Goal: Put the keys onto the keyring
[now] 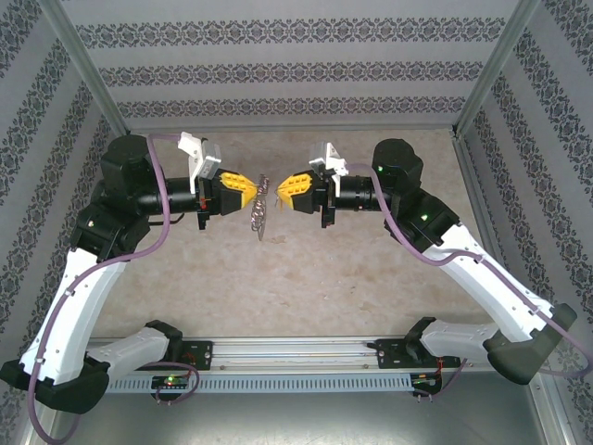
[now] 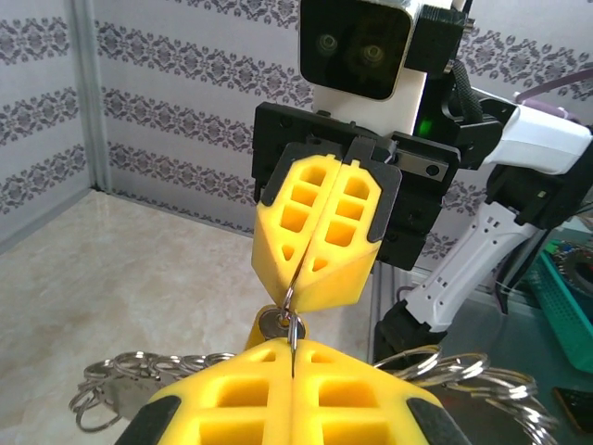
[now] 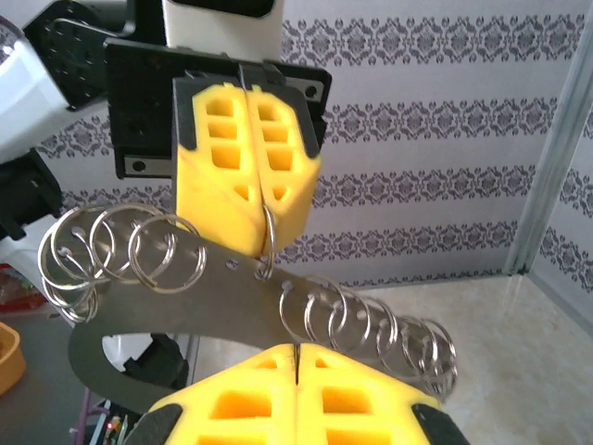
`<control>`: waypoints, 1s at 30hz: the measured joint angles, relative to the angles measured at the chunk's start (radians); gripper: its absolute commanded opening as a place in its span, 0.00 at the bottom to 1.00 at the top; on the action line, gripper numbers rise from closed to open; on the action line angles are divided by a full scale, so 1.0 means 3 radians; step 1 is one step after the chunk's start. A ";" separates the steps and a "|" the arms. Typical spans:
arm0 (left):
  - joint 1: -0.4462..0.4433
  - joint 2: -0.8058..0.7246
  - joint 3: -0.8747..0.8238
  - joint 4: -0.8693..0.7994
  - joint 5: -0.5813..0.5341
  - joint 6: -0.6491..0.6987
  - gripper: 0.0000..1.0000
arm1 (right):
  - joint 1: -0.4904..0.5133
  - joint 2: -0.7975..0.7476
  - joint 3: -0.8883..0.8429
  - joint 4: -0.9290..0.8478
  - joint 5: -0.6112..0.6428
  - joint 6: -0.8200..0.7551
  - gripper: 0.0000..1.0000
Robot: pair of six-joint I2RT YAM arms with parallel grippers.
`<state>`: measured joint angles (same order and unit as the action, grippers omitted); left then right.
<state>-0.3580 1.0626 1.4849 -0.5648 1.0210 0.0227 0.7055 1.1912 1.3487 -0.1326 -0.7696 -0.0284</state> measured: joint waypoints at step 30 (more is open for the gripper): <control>0.0000 0.0004 0.0098 -0.0128 0.0112 0.0000 0.00 | 0.0304 0.0109 0.0296 0.0020 0.0308 -0.0074 0.00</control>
<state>-0.3580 1.0637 1.5143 -0.6033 1.0546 0.0227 0.7967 1.2240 1.4376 -0.1265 -0.6773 -0.0505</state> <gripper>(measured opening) 0.043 0.065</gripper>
